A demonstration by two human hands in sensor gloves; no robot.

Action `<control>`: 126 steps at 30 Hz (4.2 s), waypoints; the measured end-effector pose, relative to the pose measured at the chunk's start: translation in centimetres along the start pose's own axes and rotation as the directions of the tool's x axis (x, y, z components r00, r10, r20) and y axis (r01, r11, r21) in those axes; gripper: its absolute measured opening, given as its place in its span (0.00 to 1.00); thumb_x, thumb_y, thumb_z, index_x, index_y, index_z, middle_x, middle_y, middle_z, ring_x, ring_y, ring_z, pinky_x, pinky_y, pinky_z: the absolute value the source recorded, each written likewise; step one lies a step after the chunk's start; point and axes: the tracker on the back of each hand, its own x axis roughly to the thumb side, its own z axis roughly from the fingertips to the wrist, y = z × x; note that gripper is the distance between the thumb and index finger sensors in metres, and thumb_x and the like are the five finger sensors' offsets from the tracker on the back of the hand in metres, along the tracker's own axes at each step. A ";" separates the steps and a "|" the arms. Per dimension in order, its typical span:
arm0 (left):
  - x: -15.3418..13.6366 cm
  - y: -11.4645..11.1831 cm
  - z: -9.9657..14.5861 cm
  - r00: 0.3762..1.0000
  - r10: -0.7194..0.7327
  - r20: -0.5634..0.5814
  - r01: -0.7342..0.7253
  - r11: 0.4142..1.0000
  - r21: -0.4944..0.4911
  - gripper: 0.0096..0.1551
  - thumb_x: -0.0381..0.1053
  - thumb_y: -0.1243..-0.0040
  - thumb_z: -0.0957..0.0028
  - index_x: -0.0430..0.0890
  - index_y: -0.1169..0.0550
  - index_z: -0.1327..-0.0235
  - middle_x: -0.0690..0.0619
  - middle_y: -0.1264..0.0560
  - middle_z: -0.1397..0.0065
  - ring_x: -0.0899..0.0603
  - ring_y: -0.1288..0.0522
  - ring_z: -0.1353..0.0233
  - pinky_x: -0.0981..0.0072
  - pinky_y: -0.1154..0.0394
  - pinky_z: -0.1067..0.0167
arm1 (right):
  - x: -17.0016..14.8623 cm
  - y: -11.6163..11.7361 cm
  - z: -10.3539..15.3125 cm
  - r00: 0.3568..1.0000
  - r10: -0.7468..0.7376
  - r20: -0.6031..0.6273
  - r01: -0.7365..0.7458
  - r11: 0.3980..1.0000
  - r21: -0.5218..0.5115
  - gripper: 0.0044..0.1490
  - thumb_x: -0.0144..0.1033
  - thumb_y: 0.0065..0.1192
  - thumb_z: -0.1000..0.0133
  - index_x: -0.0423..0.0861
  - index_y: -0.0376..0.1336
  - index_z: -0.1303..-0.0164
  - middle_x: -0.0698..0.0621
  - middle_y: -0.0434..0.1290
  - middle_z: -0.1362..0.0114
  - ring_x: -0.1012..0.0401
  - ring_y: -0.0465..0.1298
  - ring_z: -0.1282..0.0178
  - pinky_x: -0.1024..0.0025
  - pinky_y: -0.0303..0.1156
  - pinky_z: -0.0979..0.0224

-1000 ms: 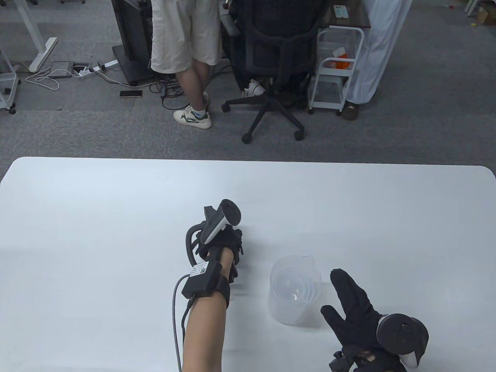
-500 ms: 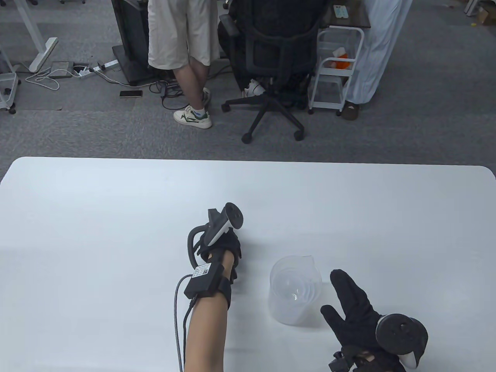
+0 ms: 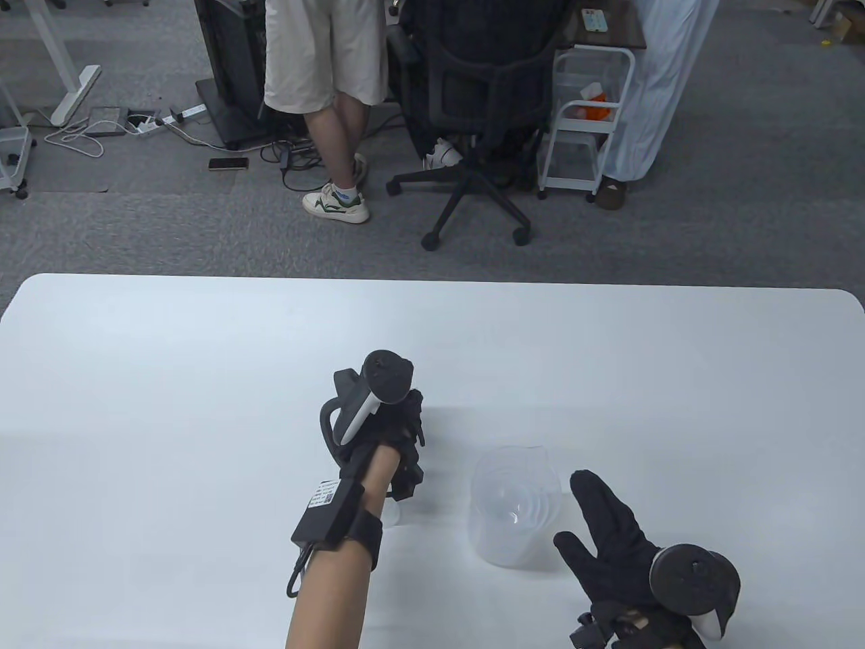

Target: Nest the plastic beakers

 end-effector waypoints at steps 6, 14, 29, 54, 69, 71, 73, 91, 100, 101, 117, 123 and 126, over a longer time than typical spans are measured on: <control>1.4 1.5 3.8 0.977 0.181 0.115 -0.184 0.983 0.011 0.35 0.51 0.47 0.48 0.48 0.38 0.26 0.38 0.41 0.22 0.29 0.29 0.28 0.44 0.28 0.36 | 0.9 -0.2 -0.5 1.000 0.018 0.020 -0.017 1.000 -0.019 0.49 0.58 0.58 0.45 0.42 0.47 0.23 0.39 0.56 0.16 0.39 0.62 0.23 0.42 0.61 0.27; 2.4 1.0 8.4 0.862 0.461 0.209 -0.448 0.887 -0.109 0.35 0.51 0.48 0.47 0.47 0.39 0.26 0.37 0.41 0.22 0.29 0.29 0.28 0.44 0.27 0.36 | 2.3 0.4 -1.1 0.997 0.050 0.061 -0.050 0.999 0.010 0.49 0.58 0.58 0.45 0.42 0.46 0.23 0.39 0.56 0.16 0.39 0.62 0.23 0.42 0.61 0.27; 4.4 -2.2 13.7 0.613 0.758 0.223 -0.650 0.645 -0.402 0.35 0.51 0.51 0.46 0.45 0.42 0.25 0.35 0.43 0.21 0.28 0.30 0.27 0.44 0.27 0.36 | 4.9 2.3 -1.8 0.992 0.011 0.128 -0.017 0.999 0.048 0.53 0.60 0.57 0.45 0.40 0.42 0.22 0.36 0.53 0.15 0.38 0.61 0.22 0.41 0.60 0.27; 3.1 -4.0 16.4 0.575 0.757 0.309 -0.666 0.653 -0.361 0.37 0.56 0.52 0.45 0.44 0.41 0.25 0.36 0.43 0.21 0.28 0.31 0.27 0.43 0.29 0.36 | 6.1 3.1 -1.7 0.982 0.035 0.184 -0.040 0.999 0.020 0.43 0.51 0.59 0.44 0.42 0.51 0.24 0.40 0.64 0.22 0.43 0.70 0.31 0.46 0.66 0.30; 1.2 -3.5 16.6 0.785 0.416 0.460 -0.428 0.900 -0.082 0.37 0.57 0.51 0.47 0.44 0.38 0.26 0.37 0.43 0.20 0.25 0.34 0.25 0.37 0.33 0.34 | 6.0 2.0 -4.5 0.967 0.228 0.117 -0.232 0.973 0.016 0.42 0.50 0.60 0.44 0.42 0.52 0.25 0.40 0.63 0.21 0.43 0.69 0.31 0.46 0.65 0.30; 1.1 -3.6 16.6 0.795 0.398 0.458 -0.412 0.908 -0.074 0.37 0.57 0.51 0.47 0.44 0.38 0.26 0.37 0.44 0.20 0.25 0.35 0.25 0.37 0.33 0.34 | 6.0 2.0 -5.0 0.959 0.264 0.106 -0.269 0.963 0.027 0.42 0.49 0.60 0.44 0.42 0.53 0.25 0.40 0.63 0.21 0.43 0.69 0.31 0.46 0.65 0.30; 1.0 -3.6 16.5 0.797 0.399 0.454 -0.412 0.908 -0.074 0.37 0.57 0.51 0.47 0.44 0.38 0.26 0.36 0.44 0.20 0.25 0.35 0.25 0.37 0.33 0.34 | 5.9 2.1 -5.4 0.947 0.306 0.095 -0.312 0.949 0.045 0.42 0.49 0.60 0.44 0.42 0.53 0.25 0.39 0.63 0.21 0.43 0.69 0.30 0.46 0.65 0.30; 0.4 -3.5 16.3 0.802 0.425 0.420 -0.431 0.898 -0.087 0.37 0.57 0.51 0.47 0.44 0.38 0.26 0.36 0.44 0.20 0.24 0.36 0.25 0.36 0.34 0.34 | 4.9 4.4 -6.3 0.829 0.549 0.102 -0.558 0.809 0.186 0.41 0.49 0.61 0.45 0.44 0.53 0.24 0.41 0.60 0.18 0.43 0.66 0.27 0.45 0.62 0.27; -0.4 -0.7 15.6 0.880 0.301 0.367 -0.320 0.947 -0.007 0.37 0.57 0.50 0.46 0.44 0.38 0.25 0.37 0.45 0.20 0.24 0.37 0.24 0.35 0.35 0.33 | 4.3 2.7 -5.4 0.891 0.445 0.094 -0.453 0.885 0.109 0.44 0.53 0.59 0.45 0.43 0.52 0.24 0.40 0.59 0.18 0.42 0.65 0.26 0.44 0.61 0.27; -0.4 -0.6 15.5 0.892 0.273 0.361 -0.295 0.956 0.004 0.37 0.57 0.50 0.46 0.44 0.38 0.25 0.37 0.45 0.19 0.24 0.37 0.24 0.36 0.35 0.33 | 4.3 2.5 -5.3 0.898 0.431 0.092 -0.439 0.893 0.101 0.44 0.54 0.59 0.45 0.43 0.52 0.24 0.39 0.58 0.17 0.42 0.65 0.25 0.43 0.61 0.27; -1.9 -4.7 11.0 0.947 -0.300 0.115 0.310 0.947 -0.087 0.39 0.58 0.45 0.48 0.45 0.38 0.25 0.39 0.46 0.19 0.25 0.38 0.23 0.37 0.35 0.32 | 2.3 0.5 -1.9 0.996 0.056 0.066 -0.054 0.998 -0.020 0.47 0.58 0.58 0.45 0.43 0.50 0.23 0.38 0.56 0.16 0.40 0.63 0.23 0.42 0.61 0.27; -3.1 -6.6 10.3 0.920 -0.383 0.085 0.391 0.909 -0.141 0.40 0.58 0.44 0.49 0.46 0.39 0.25 0.39 0.47 0.19 0.26 0.38 0.23 0.38 0.35 0.31 | 1.8 0.6 -1.4 0.998 0.007 0.059 -0.005 1.000 -0.025 0.47 0.58 0.58 0.44 0.42 0.50 0.23 0.38 0.56 0.16 0.40 0.62 0.23 0.42 0.60 0.27; -3.6 -7.2 10.0 0.908 -0.411 0.079 0.419 0.892 -0.168 0.40 0.58 0.44 0.49 0.46 0.39 0.25 0.39 0.47 0.19 0.27 0.37 0.23 0.39 0.35 0.31 | 1.7 0.7 -1.2 0.998 0.008 0.060 -0.007 1.000 -0.019 0.47 0.58 0.58 0.44 0.42 0.50 0.23 0.38 0.56 0.16 0.40 0.62 0.23 0.42 0.60 0.27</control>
